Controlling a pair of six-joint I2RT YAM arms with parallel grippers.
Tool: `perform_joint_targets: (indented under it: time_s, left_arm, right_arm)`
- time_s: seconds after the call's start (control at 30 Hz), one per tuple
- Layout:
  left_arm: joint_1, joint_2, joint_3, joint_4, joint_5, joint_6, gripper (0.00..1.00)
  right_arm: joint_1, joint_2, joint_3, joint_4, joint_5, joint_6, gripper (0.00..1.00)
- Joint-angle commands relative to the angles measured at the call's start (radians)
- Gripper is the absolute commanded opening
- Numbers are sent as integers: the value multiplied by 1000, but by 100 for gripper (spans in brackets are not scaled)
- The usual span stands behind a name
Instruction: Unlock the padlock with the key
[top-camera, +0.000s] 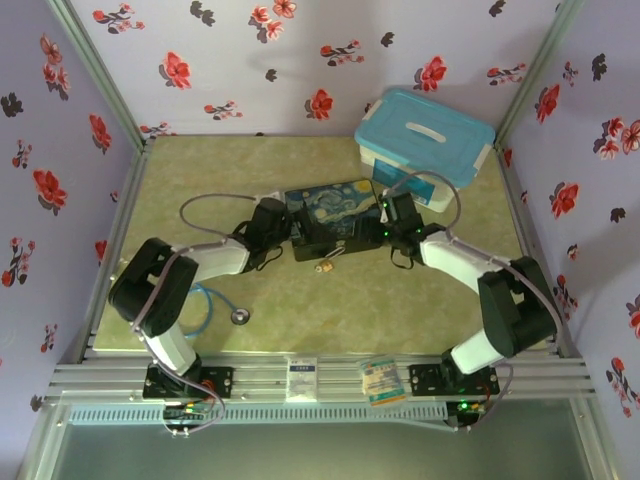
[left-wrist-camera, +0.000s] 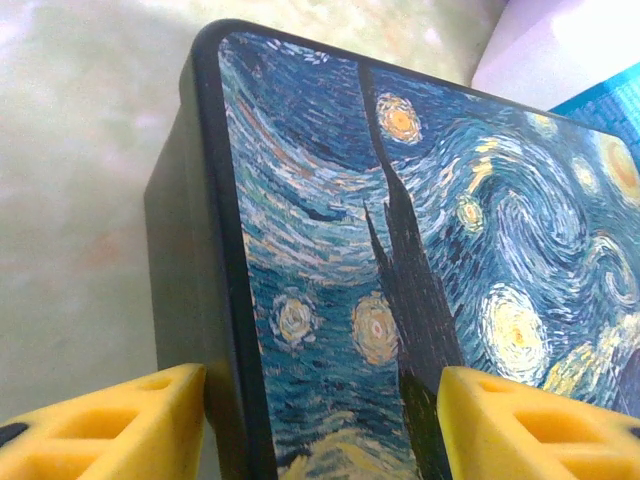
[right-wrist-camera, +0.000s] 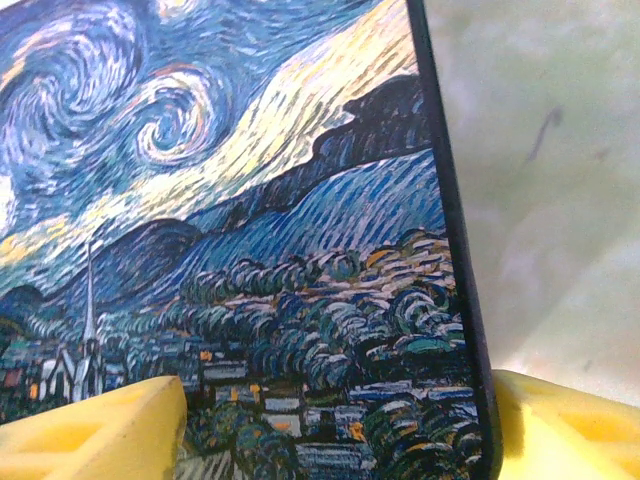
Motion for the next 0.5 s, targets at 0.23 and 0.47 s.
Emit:
perform_joint_targets:
  time_s: [0.23,0.47]
  left_arm:
    - [-119,-255,-235,-238,-24,-64,67]
    - [-123,-267,-262,-257,-104,-41,67]
  right_arm:
    - [164,-237,-138,-89,149,182,80]
    - [190,-383,-211,-182,282,273,80]
